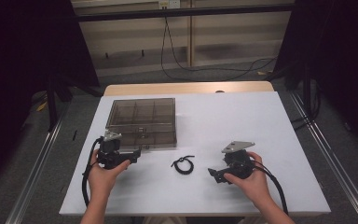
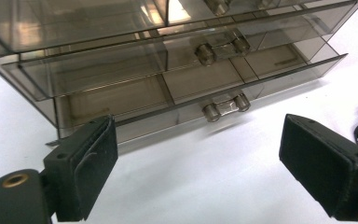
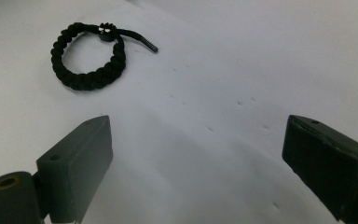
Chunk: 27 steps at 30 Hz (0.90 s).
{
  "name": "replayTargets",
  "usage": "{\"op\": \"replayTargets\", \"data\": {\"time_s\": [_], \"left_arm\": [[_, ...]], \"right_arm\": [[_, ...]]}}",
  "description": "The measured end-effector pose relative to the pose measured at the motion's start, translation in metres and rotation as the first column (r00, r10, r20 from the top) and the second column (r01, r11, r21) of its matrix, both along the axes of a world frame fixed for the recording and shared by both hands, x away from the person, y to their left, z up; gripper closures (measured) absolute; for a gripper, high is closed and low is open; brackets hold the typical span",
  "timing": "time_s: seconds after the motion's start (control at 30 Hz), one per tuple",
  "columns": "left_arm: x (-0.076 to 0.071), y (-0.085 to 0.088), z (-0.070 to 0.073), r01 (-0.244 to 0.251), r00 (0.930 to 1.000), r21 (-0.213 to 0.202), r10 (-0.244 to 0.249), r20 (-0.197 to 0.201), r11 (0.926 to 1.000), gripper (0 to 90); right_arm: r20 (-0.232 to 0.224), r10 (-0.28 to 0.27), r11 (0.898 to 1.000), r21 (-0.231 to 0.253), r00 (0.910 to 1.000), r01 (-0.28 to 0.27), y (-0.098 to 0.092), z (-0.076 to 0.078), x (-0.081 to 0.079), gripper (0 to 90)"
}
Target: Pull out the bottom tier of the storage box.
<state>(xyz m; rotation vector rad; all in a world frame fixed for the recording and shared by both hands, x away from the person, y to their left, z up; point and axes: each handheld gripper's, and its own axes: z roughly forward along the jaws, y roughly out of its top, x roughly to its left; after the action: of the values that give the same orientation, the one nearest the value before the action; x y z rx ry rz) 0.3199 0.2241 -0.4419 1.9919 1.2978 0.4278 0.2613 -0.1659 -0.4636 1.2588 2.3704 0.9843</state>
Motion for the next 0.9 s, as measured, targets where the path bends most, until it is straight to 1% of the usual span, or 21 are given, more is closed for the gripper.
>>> {"op": "replayTargets", "data": {"time_s": [0.03, 0.07, 0.13, 0.17, 0.23, 0.27, 0.3, 0.33, 0.4, 0.43, 0.53, 0.57, 0.6, 0.67, 0.7, 0.77, 0.87, 0.9], "left_arm": [[0.0, 0.0, 0.0, -0.005, 1.0, -0.007, 0.005, 0.0, 1.0, 11.7], [0.0, 0.002, 0.0, -0.001, 1.0, -0.003, 0.001, -0.001, 1.0, 11.7], [0.0, 0.003, 0.0, 0.003, 1.0, 0.001, -0.003, 0.0, 1.0, 11.7], [0.0, 0.004, -0.001, -0.007, 1.0, -0.005, 0.007, 0.001, 1.0, 11.7], [0.0, 0.006, -0.001, -0.003, 1.0, 0.001, 0.003, 0.001, 1.0, 11.6], [0.0, 0.007, 0.0, -0.003, 1.0, 0.003, 0.003, 0.0, 1.0, 11.6], [0.0, 0.008, -0.001, -0.008, 0.9999, -0.005, 0.008, 0.005, 0.9999, 11.7], [0.0, 0.009, 0.0, 0.001, 1.0, 0.002, -0.001, 0.002, 1.0, 11.7], [0.001, 0.011, -0.001, 0.009, 0.9999, 0.016, -0.009, 0.009, 0.9998, 11.8], [0.001, 0.011, -0.001, 0.007, 1.0, 0.013, -0.007, 0.006, 0.9999, 11.8], [0.002, 0.015, -0.001, 0.016, 0.9999, 0.018, -0.016, 0.004, 0.9997, 12.0], [0.002, 0.015, -0.001, 0.019, 0.9998, 0.011, -0.019, -0.001, 0.9998, 12.1], [0.002, 0.016, -0.001, 0.019, 0.9998, 0.015, -0.019, -0.001, 0.9997, 12.3], [0.001, 0.017, -0.001, 0.011, 0.9999, 0.004, -0.011, 0.002, 0.9999, 12.3], [0.002, 0.019, -0.001, 0.019, 0.9998, 0.003, -0.019, -0.004, 0.9998, 12.3], [0.002, 0.021, -0.002, 0.027, 0.9996, 0.009, -0.027, -0.004, 0.9996, 12.3], [0.003, 0.022, -0.002, 0.021, 0.9998, -0.001, -0.021, -0.005, 0.9998, 12.8], [0.003, 0.022, -0.002, 0.023, 0.9997, 0.005, -0.023, -0.004, 0.9997, 13.5]], "right_arm": [[0.001, 0.0, 1.0, -0.001, 1.0, 0.0, 0.003, 0.0, 0.001, 8.9], [-0.002, 0.006, 1.0, 0.002, 1.0, -0.006, 0.005, 0.0, 0.003, 8.9], [0.0, 0.002, 1.0, 0.017, 1.0, -0.002, 0.01, 0.0, 0.005, 9.4], [-0.003, 0.005, 1.0, 0.021, 1.0, -0.005, 0.013, 0.0, 0.007, 9.4], [-0.003, 0.007, 1.0, 0.011, 1.0, -0.007, 0.017, 0.0, 0.009, 9.4], [-0.003, 0.009, 1.0, 0.018, 1.0, -0.009, 0.02, 0.0, 0.01, 9.4], [0.002, 0.008, 1.0, 0.009, 1.0, -0.008, 0.022, 0.0, 0.011, 9.6], [0.001, 0.013, 1.0, 0.011, 0.9999, -0.013, 0.024, 0.0, 0.012, 9.7], [-0.002, 0.018, 1.0, 0.009, 0.9998, -0.018, 0.027, 0.001, 0.014, 9.7], [0.003, 0.018, 1.0, 0.005, 0.9998, -0.018, 0.029, 0.001, 0.015, 10.0], [-0.005, 0.011, 1.0, 0.027, 0.9999, -0.011, 0.032, 0.0, 0.018, 11.2], [-0.006, 0.005, 1.0, 0.028, 1.0, -0.005, 0.032, -0.001, 0.02, 11.4], [-0.007, 0.002, 1.0, 0.031, 1.0, -0.002, 0.033, -0.001, 0.021, 11.7], [-0.008, 0.001, 1.0, 0.03, 1.0, -0.001, 0.034, -0.003, 0.023, 12.3], [-0.007, -0.001, 1.0, 0.031, 1.0, 0.001, 0.034, -0.004, 0.024, 12.4], [-0.008, -0.006, 0.999, 0.033, 0.9999, 0.006, 0.034, -0.003, 0.025, 13.7], [-0.001, -0.008, 0.999, 0.04, 1.0, 0.008, 0.035, -0.003, 0.027, 13.9], [-0.001, -0.004, 0.999, 0.046, 1.0, 0.004, 0.036, -0.003, 0.027, 13.8]]}}
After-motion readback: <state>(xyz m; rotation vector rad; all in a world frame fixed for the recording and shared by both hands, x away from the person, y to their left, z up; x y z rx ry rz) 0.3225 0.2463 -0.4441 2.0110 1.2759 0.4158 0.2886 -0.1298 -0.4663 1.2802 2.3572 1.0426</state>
